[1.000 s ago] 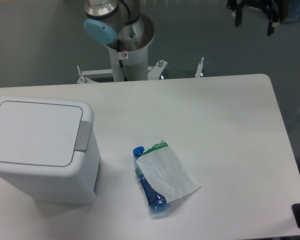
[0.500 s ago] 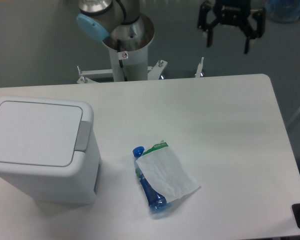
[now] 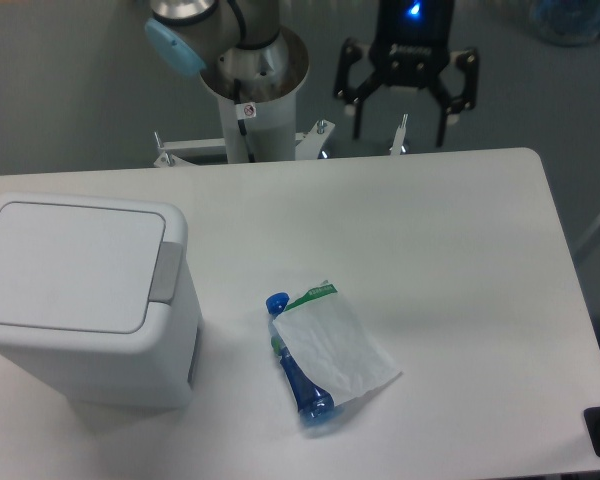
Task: Open the trash can
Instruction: 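Move the open gripper down toward the grey button on the trash can lid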
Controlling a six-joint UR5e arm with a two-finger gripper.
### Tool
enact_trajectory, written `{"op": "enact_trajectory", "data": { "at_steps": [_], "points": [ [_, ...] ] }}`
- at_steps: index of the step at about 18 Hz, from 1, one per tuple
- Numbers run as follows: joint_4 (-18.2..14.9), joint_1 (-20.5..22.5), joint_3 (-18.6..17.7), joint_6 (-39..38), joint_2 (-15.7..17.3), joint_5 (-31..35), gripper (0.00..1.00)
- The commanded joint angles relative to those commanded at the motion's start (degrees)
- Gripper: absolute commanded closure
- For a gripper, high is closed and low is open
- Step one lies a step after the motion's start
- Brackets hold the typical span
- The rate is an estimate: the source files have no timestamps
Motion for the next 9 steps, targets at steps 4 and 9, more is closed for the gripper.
{"op": "enact_trajectory", "data": {
  "at_steps": [4,9],
  "points": [
    [2.8,-4.0,0.3,-3.7,-1.6,0.0,0.00],
    [8.0,-8.4,0.7,-9.6,-4.5,-0.1,0.00]
  ]
}}
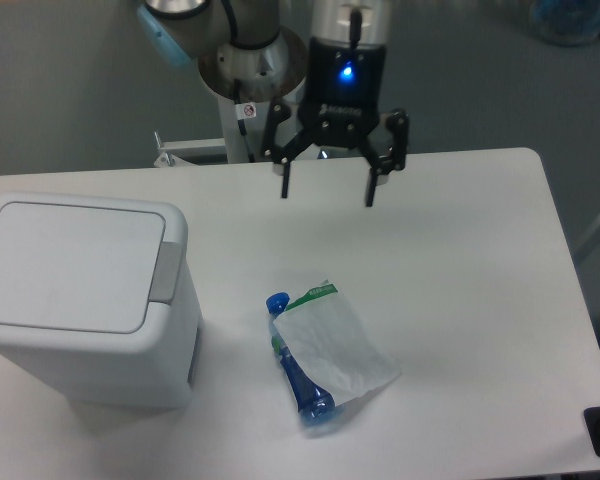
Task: Open the trash can
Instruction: 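Move the open gripper down toward the grey button on the trash can lid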
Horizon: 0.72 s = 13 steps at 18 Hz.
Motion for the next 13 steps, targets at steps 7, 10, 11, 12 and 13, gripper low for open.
{"op": "enact_trajectory", "data": {
  "at_steps": [7,10,11,12,13],
  "points": [
    [3.8,-5.4,0.4,-5.6,-3.1,0.4,0.00],
    [3.8,-6.5,0.2,-5.6,-3.8,0.4,0.00],
    [3.8,-6.7,-0.1,-5.6,-3.9,0.4,0.00],
    [3.8,-6.9,-0.2,-5.6,-4.0,0.4,0.00],
    [3.8,-7.5,-0.2,-5.6,-4.3,0.5,0.00]
  ]
}}
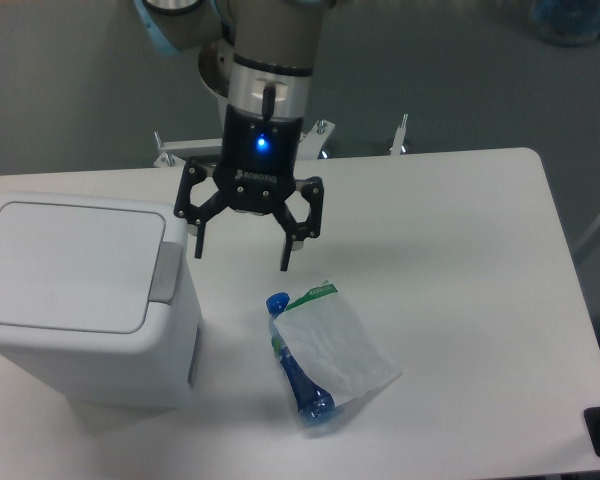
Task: Open the trash can
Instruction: 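Move the open gripper down toward the grey button on the trash can lid, then press the gripper finger down on the grey lid button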
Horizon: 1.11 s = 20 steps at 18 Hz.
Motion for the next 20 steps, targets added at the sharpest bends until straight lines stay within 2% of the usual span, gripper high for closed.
{"op": "enact_trajectory", "data": {
  "at_steps": [20],
  "points": [
    [0.3,-1.4,-1.2,0.1,-0.8,0.0,0.00]
  ]
}}
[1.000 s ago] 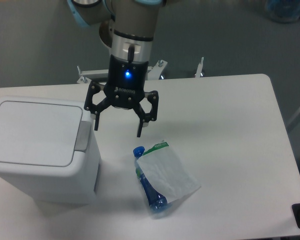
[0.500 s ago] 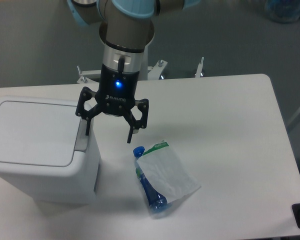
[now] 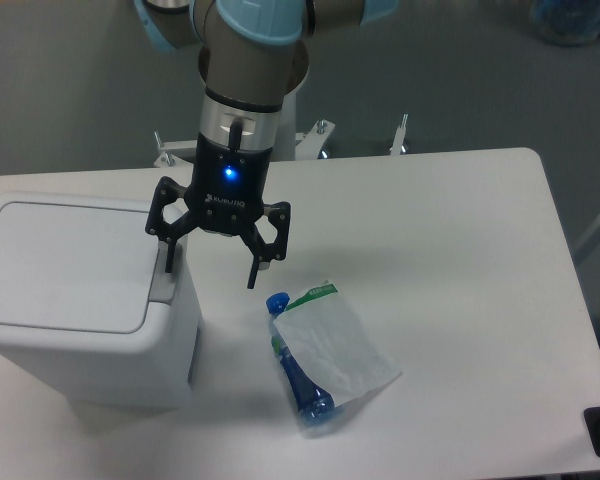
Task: Open the trash can
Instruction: 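Press the gripper finger down on the grey lid button, then hold the gripper on the button while the white lid pops open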
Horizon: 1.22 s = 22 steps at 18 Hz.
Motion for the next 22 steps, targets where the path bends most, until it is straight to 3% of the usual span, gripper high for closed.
{"op": "enact_trajectory", "data": {
  "at_steps": [22],
  "points": [
    [0.6,0.0,0.2,0.5,-0.8,0.1,0.00]
  ]
}}
